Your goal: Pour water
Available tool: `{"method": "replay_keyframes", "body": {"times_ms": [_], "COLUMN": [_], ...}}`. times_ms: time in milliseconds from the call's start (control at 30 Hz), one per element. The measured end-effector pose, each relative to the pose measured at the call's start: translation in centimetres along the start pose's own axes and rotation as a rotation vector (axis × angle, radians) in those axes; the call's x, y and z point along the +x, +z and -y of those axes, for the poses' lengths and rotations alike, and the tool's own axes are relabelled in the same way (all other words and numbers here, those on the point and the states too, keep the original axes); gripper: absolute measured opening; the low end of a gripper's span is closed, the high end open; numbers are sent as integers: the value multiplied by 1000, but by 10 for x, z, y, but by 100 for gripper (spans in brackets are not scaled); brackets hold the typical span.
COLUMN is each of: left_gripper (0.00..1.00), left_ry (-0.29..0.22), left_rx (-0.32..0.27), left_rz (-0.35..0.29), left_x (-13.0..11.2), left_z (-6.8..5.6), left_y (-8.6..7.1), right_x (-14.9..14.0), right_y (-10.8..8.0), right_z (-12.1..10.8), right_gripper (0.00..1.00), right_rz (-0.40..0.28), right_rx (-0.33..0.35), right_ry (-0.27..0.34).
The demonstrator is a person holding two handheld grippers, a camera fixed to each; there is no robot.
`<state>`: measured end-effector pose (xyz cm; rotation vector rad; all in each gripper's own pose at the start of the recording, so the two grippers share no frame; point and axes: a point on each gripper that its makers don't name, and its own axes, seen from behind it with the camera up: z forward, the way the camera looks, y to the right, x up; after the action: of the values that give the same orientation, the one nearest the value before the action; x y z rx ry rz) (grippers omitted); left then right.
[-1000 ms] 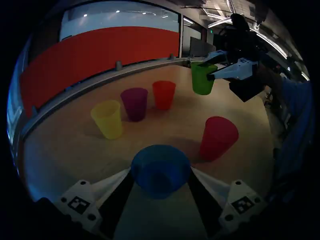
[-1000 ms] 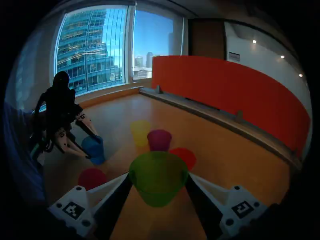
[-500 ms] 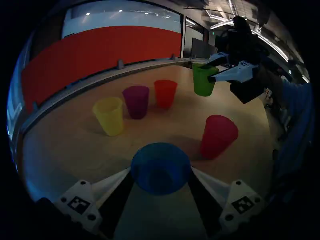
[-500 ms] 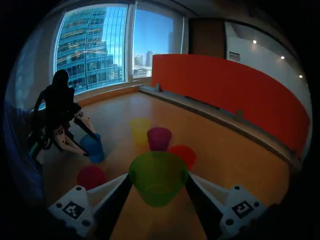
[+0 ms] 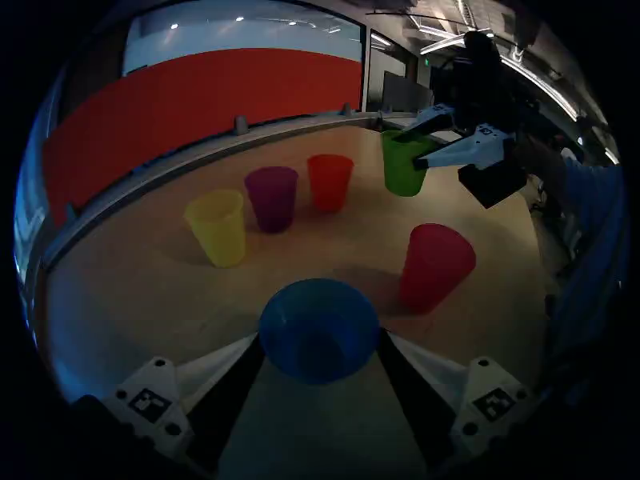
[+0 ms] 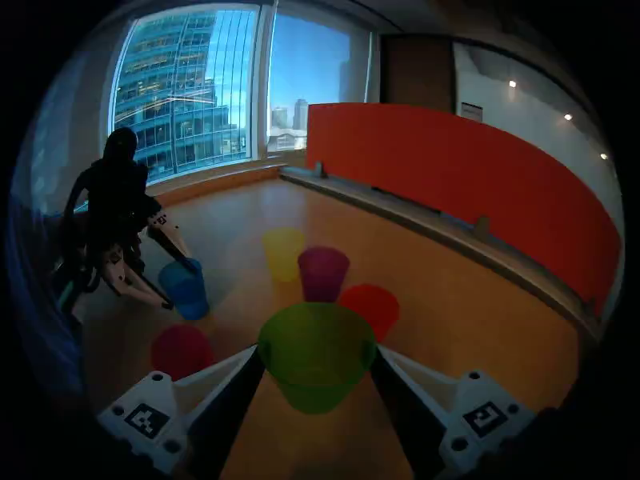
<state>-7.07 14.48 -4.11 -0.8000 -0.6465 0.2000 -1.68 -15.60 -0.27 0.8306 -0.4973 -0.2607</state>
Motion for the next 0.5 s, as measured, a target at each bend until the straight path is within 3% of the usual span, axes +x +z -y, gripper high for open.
{"method": "replay_keyframes", "body": {"times_ms": [500], "left_gripper": [98], "left_ry": [-79], "left_rx": [18], "left_rz": [-20], "left_x": [-14], "left_z": [8], "left_y": [-18], "right_x": [-29], "right_y": [22], "right_z": [10], "right_gripper": [92], "right_rz": [33], "right_rx": [13], "right_ry": [32]}}
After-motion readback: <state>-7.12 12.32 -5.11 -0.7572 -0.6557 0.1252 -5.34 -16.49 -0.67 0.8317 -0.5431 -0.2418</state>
